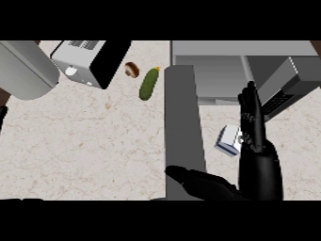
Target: Pick up the milk, place it into the microwave and close the microwave
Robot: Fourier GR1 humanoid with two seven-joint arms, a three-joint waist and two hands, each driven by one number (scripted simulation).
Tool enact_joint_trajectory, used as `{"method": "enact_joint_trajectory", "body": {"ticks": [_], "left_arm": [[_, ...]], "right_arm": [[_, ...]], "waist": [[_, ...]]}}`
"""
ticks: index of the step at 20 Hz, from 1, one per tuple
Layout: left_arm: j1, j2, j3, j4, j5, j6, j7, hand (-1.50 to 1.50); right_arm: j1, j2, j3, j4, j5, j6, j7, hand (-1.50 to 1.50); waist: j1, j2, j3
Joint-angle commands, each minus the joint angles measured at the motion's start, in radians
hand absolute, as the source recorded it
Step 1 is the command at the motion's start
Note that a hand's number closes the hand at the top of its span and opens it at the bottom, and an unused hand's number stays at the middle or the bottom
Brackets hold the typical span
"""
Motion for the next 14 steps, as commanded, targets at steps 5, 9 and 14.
{"method": "enact_joint_trajectory", "body": {"ticks": [5,9,14], "left_arm": [[0.069,0.002,0.073,0.005,0.074,-0.088,-0.025,-1.5],[0.114,-0.045,0.034,-0.09,0.035,-0.074,-0.004,-1.5],[0.152,-0.012,0.134,-0.063,0.11,-0.146,-0.027,-1.5]], "right_arm": [[0.072,0.002,-0.021,0.03,0.003,-0.046,-0.024,-1.5],[0.014,0.003,-0.093,0.192,-0.107,-0.025,-0.132,-1.5],[0.114,-0.005,-0.119,0.232,-0.209,-0.078,-0.272,-1.5]], "waist": [[-0.003,0.001,0.0],[0.001,0.002,0.001],[0.0,0.002,0.001]]}}
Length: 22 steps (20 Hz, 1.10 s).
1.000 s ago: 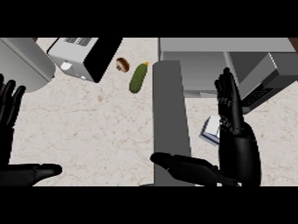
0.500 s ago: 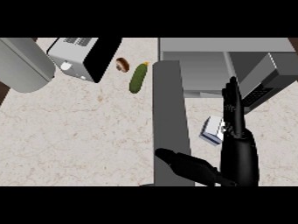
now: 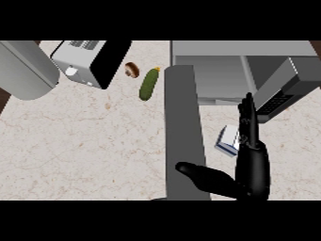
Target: Pick up the milk, place it into the microwave and close the microwave
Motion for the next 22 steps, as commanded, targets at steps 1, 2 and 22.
{"method": "enact_joint_trajectory", "body": {"ticks": [1,2,22], "left_arm": [[0.078,0.01,0.079,-0.023,0.09,-0.083,-0.025,-1.5],[0.031,-0.025,0.015,0.036,-0.016,-0.056,-0.061,-1.5],[0.145,-0.051,0.171,-0.054,0.113,-0.198,-0.015,-1.5]], "right_arm": [[-0.024,0.0,-0.05,0.064,-0.033,-0.025,-0.022,-1.5],[-0.002,-0.008,-0.108,0.146,-0.138,0.011,-0.157,-1.5],[0.05,-0.005,-0.315,0.548,-0.359,0.112,-0.58,-1.5]], "waist": [[0.003,0.003,0.001],[0.0,0.005,0.001],[0.002,0.003,0.001]]}}
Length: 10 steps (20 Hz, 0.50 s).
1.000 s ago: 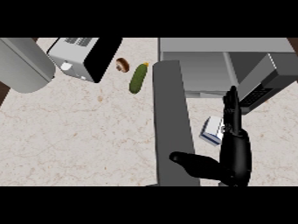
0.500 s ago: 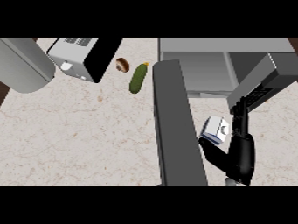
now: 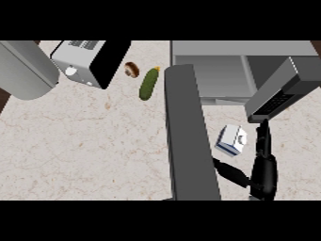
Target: Pick up the milk, place it into the microwave and close the microwave
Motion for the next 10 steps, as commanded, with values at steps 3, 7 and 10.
{"method": "enact_joint_trajectory", "body": {"ticks": [3,7,10], "left_arm": [[0.017,-0.043,0.01,-0.038,0.001,-0.016,0.02,-1.5],[-0.036,-0.038,0.012,-0.023,-0.005,-0.017,0.059,-1.5],[-0.037,0.008,0.095,0.051,0.051,-0.069,0.005,-1.5]], "right_arm": [[-0.047,-0.011,-0.099,0.198,-0.093,0.116,-0.171,-1.5],[-0.067,-0.004,-0.101,0.229,-0.056,0.093,-0.182,-1.5],[-0.181,0.013,-0.137,0.456,-0.095,0.077,-0.317,-1.5]], "waist": [[0.001,0.0,0.0],[-0.001,0.0,0.0],[0.005,0.001,0.0]]}}
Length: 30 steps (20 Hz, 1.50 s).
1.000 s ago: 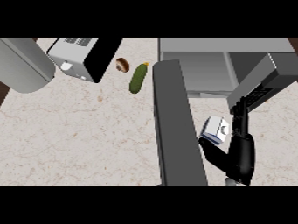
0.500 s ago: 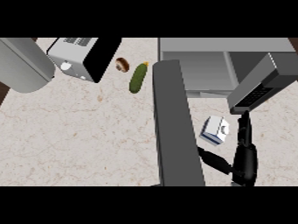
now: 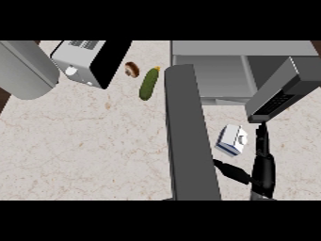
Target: Pick up the milk, place it into the microwave and close the microwave
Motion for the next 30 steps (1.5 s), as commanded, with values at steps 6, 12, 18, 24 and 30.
{"method": "enact_joint_trajectory", "body": {"ticks": [6,12,18,24,30], "left_arm": [[-0.035,-0.01,0.032,0.005,0.001,-0.022,0.025,-1.5],[0.088,-0.078,0.039,-0.041,0.012,-0.113,0.005,-1.5],[-0.001,-0.021,0.078,0.012,0.035,-0.081,0.024,-1.5],[-0.001,0.007,0.106,0.003,0.099,-0.086,0.056,-1.5],[0.001,-0.034,0.089,-0.004,0.052,-0.085,0.044,-1.5]], "right_arm": [[-0.152,-0.038,-0.114,0.296,-0.029,0.045,-0.123,-1.5],[-0.274,-0.05,-0.18,0.535,-0.045,0.083,-0.288,-1.5],[-0.326,-0.025,-0.144,0.62,0.004,0.108,-0.382,1.5],[-0.382,-0.045,-0.21,0.651,-0.02,0.093,-0.493,1.5],[-0.383,-0.099,-0.131,0.613,0.024,0.27,-0.455,1.5]], "waist": [[0.0,0.0,0.0],[0.009,0.001,0.001],[0.007,0.002,0.0],[0.008,0.002,0.001],[0.005,0.001,0.0]]}}
